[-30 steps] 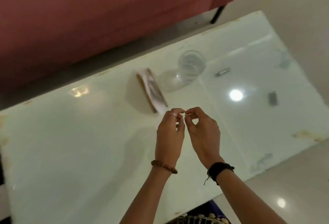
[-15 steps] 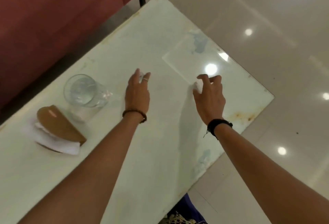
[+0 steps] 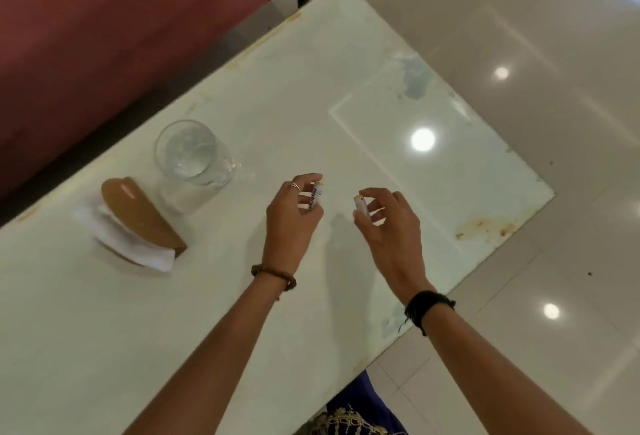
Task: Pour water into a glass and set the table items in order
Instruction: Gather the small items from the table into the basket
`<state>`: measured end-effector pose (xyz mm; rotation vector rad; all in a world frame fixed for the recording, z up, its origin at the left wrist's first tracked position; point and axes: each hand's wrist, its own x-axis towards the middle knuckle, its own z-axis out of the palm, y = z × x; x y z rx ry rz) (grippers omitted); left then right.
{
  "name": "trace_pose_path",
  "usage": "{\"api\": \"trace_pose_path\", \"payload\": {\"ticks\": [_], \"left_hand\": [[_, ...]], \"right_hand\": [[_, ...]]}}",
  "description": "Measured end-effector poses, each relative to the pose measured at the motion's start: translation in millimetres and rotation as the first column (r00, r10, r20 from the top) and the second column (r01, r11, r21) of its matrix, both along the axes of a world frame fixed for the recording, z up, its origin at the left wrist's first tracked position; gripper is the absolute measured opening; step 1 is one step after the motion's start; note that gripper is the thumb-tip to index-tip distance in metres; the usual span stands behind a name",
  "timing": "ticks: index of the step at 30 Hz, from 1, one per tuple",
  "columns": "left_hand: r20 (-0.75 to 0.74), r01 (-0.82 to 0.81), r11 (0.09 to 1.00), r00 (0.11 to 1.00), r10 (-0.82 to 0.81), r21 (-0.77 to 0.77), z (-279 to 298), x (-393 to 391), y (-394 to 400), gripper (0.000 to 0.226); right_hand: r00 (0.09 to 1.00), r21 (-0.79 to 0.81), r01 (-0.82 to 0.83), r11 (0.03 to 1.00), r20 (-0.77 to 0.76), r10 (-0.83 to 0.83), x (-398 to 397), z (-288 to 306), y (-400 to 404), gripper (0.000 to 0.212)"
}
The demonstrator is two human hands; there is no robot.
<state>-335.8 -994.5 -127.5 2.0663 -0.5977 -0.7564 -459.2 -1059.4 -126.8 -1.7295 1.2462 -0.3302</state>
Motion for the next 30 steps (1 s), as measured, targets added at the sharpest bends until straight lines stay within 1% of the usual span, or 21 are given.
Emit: {"api": "trace_pose_path", "payload": {"ticks": [2, 4, 8, 12, 15, 20, 23, 27, 30], "left_hand": [[-0.082, -0.098, 0.994, 0.992, 0.093, -0.056, 20, -3, 29, 0.029], [-0.151, -0.201, 0.975, 0.971, 0.186, -0.093, 40, 0, 63, 0.033], [-0.259, -0.437, 0.889, 0.882, 0.393, -0.140, 71, 14, 139, 0.033], [-0.285, -0.592, 0.792, 0.793, 0.539, -0.148, 88, 30, 226, 0.034], [-0.278, -0.679, 0.719, 0.726, 0.629, -0.145, 94, 46, 307, 0.037], [-0.240, -0.797, 0.588, 0.604, 0.760, -0.140, 101, 75, 446, 0.039], [-0.202, -0.868, 0.472, 0.495, 0.845, -0.153, 107, 89, 537, 0.039], [-0.098, -0.919, 0.351, 0.372, 0.923, -0.177, 116, 100, 645, 0.040], [-0.021, -0.948, 0.267, 0.275, 0.961, -0.170, 118, 103, 716, 0.040]], "right_hand": [[0.995, 0.041, 0.004, 0.999, 0.097, -0.008, 11, 13, 35, 0.014], [0.987, 0.078, -0.031, 0.996, 0.157, 0.019, 25, 25, 68, 0.015], [0.966, 0.122, -0.165, 0.979, 0.220, 0.135, 57, 47, 131, 0.021], [0.928, 0.128, -0.313, 0.941, 0.250, 0.274, 94, 65, 195, 0.022], [0.885, 0.161, -0.424, 0.891, 0.284, 0.369, 129, 77, 262, 0.023], [0.753, 0.181, -0.638, 0.748, 0.351, 0.557, 188, 88, 394, 0.022], [0.645, 0.187, -0.755, 0.628, 0.381, 0.662, 217, 92, 485, 0.021], [0.513, 0.214, -0.858, 0.467, 0.403, 0.758, 243, 100, 596, 0.016], [0.453, 0.235, -0.892, 0.387, 0.447, 0.771, 259, 103, 669, 0.018]]}}
